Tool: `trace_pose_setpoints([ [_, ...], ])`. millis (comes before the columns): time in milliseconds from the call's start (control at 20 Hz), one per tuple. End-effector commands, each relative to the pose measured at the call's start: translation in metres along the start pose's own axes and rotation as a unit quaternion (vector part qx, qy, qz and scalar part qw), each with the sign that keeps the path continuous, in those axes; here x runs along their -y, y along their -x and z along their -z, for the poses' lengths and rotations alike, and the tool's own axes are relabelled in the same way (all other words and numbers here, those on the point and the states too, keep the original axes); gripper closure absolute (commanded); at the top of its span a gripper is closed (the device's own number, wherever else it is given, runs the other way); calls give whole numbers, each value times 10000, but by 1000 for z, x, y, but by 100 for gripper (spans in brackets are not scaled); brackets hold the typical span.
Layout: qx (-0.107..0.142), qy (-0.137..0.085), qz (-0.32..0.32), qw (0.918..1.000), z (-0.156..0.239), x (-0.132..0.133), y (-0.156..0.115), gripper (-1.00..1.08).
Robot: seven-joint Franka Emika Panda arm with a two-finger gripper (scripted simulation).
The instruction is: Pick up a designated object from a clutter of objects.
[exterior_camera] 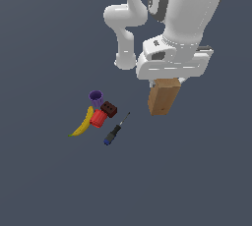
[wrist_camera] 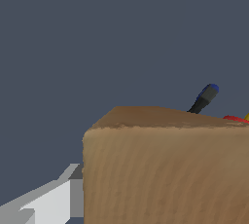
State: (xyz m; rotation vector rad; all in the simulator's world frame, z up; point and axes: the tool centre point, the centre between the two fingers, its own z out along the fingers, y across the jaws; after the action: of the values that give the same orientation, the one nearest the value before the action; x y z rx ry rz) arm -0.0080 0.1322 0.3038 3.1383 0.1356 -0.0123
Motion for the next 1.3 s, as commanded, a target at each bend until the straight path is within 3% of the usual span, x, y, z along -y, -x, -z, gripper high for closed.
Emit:
trace_pose_setpoints([
  [0,-41,-4,0,10000,25,3,-10,108],
  [700,-40,-1,-4,10000,116,17,-51,108],
  [1250,-39,-1,-7,10000,148,23,-68,108],
])
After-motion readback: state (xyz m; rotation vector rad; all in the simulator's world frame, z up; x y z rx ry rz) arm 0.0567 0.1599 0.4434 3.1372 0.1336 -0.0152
